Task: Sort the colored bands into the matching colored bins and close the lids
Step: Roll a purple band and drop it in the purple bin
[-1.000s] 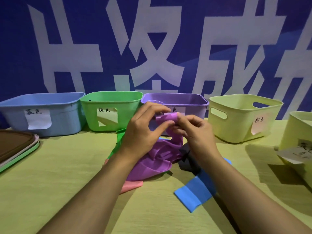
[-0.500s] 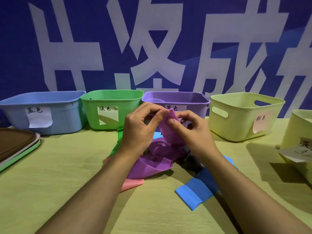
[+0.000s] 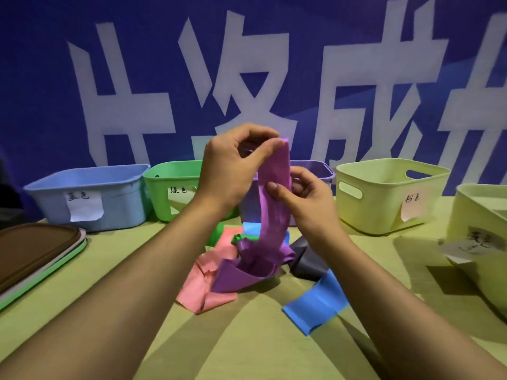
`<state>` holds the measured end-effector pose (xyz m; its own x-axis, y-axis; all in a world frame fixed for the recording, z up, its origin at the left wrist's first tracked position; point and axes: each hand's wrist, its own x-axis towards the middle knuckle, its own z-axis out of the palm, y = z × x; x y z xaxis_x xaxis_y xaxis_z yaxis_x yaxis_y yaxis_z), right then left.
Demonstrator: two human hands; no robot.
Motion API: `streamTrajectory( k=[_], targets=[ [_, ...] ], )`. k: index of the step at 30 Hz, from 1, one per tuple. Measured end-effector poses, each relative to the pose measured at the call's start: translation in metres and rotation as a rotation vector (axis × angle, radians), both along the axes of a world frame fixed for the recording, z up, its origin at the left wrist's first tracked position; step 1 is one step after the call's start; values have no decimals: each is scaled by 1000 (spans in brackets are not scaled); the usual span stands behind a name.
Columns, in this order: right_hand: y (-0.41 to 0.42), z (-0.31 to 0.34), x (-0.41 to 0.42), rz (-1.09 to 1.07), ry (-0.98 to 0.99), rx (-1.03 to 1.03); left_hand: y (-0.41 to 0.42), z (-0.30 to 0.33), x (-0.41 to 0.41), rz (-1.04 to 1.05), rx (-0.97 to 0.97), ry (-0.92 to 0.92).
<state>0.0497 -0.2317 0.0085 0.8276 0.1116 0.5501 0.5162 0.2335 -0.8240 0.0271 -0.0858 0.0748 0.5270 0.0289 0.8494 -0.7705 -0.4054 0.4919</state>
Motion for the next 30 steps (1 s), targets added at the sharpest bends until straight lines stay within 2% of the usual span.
streamTrajectory(
  k=[3,8,15,20,23,30],
  targets=[
    [-2,29,-10,16,-32,-20,5,34,-8,-16,21,17],
    [0,64,-37,129,21,-122,10,77,-21,-29,-8,45],
    [4,70,-55,30,71,-80,8,99,-28,-41,-78,86],
    [4,39,-68,11,157,-92,8,94,-27,-8,-108,125],
    [-3,3,-81,7,217,-173,11,91,-25,49,-140,122],
    [-9,-50,-115,41,309,-140,15,87,-17,124,-156,151]
  ],
)
